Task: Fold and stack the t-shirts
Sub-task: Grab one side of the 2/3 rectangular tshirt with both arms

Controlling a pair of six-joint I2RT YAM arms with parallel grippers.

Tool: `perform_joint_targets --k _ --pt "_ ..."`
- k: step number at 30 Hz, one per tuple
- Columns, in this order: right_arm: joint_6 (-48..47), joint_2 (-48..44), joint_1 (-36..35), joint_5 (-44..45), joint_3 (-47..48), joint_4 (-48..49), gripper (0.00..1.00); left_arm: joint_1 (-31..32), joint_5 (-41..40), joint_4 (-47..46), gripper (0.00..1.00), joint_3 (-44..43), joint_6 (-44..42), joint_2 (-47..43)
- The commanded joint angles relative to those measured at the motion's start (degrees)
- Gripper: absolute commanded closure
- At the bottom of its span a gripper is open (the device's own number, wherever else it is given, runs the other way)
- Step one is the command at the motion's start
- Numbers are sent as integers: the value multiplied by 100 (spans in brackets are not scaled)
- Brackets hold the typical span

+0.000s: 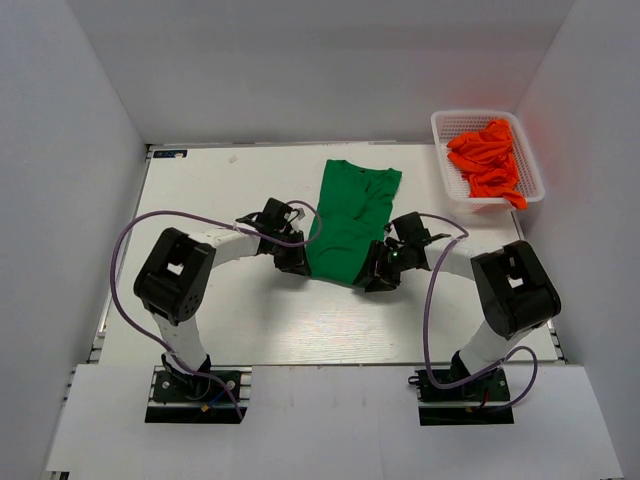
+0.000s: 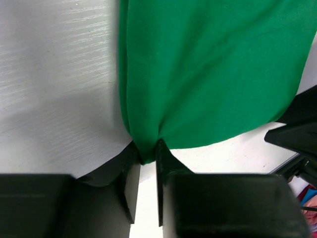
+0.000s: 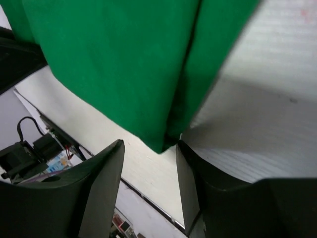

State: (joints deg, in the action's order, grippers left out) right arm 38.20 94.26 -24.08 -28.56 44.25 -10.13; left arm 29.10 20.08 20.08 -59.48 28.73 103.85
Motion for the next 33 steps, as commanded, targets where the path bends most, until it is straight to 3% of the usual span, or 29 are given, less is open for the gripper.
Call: perform_joint_targets --k 1,4,5,7,8,10,16,23,28,33 --pt "-14 216 -1 420 189 178 47 43 40 -29 73 122 -52 117" --pt "12 207 25 693 224 196 51 43 40 -83 90 69 1 118" --pt "13 181 17 781 216 187 58 43 40 -31 100 16 1 118" --pt "30 85 26 825 111 187 76 43 40 -30 100 16 1 118" --pt "21 6 26 895 75 187 90 43 40 -30 100 16 1 39" --pt "-48 -144 34 913 5 117 100 43 40 48 100 16 1 -32" --pt "-594 -847 8 782 93 -769 100 43 -12 374 100 16 62 -594" --pt "-893 -1971 -45 -220 57 -2053 100 148 409 1708 100 -115 62 -1508" --pt "-840 -2578 -27 -334 681 -2809 100 148 568 2886 100 -1020 10 -1623" --pt "-647 -2676 8 -800 963 -2986 100 148 620 3468 100 -1820 -105 -1728"
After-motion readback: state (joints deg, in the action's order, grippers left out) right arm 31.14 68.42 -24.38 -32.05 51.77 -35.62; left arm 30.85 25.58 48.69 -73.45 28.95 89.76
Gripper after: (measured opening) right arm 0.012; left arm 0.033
